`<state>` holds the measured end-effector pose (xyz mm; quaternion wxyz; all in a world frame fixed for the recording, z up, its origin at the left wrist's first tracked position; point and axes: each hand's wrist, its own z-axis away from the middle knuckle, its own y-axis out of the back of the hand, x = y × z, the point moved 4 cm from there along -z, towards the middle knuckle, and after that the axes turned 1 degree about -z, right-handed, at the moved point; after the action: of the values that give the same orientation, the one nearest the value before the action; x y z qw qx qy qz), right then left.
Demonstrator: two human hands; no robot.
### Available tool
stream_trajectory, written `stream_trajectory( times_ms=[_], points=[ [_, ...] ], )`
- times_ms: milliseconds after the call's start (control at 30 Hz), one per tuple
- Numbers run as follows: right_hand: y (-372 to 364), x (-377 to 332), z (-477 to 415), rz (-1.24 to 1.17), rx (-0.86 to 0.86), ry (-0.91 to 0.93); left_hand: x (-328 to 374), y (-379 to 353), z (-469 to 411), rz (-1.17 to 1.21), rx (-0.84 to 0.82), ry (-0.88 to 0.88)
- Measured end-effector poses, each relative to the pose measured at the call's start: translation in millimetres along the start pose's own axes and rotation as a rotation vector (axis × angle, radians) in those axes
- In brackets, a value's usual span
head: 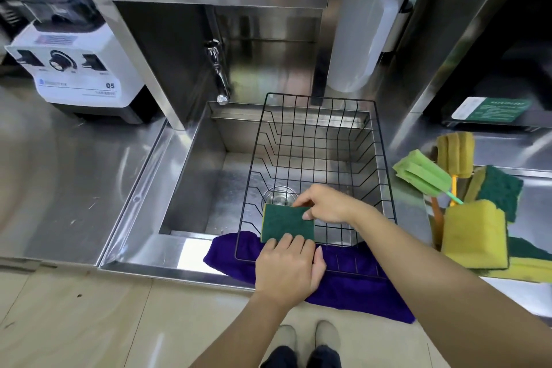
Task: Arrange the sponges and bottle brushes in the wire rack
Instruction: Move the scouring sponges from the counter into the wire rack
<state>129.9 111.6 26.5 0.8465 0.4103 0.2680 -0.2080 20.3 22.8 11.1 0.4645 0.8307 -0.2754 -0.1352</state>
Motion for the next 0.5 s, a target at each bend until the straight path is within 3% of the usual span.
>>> stream_trajectory(
  times_ms=[200, 500],
  points=[
    [-4.9, -1.1, -4.0, 0.079, -0.068, 0.003, 1.2, 0.3, 0.5, -0.016, -0.013, -0.001],
    [-8.8, 6.3, 2.5, -0.004, -0.013, 0.003, -2.4, -2.3, 0.8, -0.007, -0.097, 0.004]
  ],
)
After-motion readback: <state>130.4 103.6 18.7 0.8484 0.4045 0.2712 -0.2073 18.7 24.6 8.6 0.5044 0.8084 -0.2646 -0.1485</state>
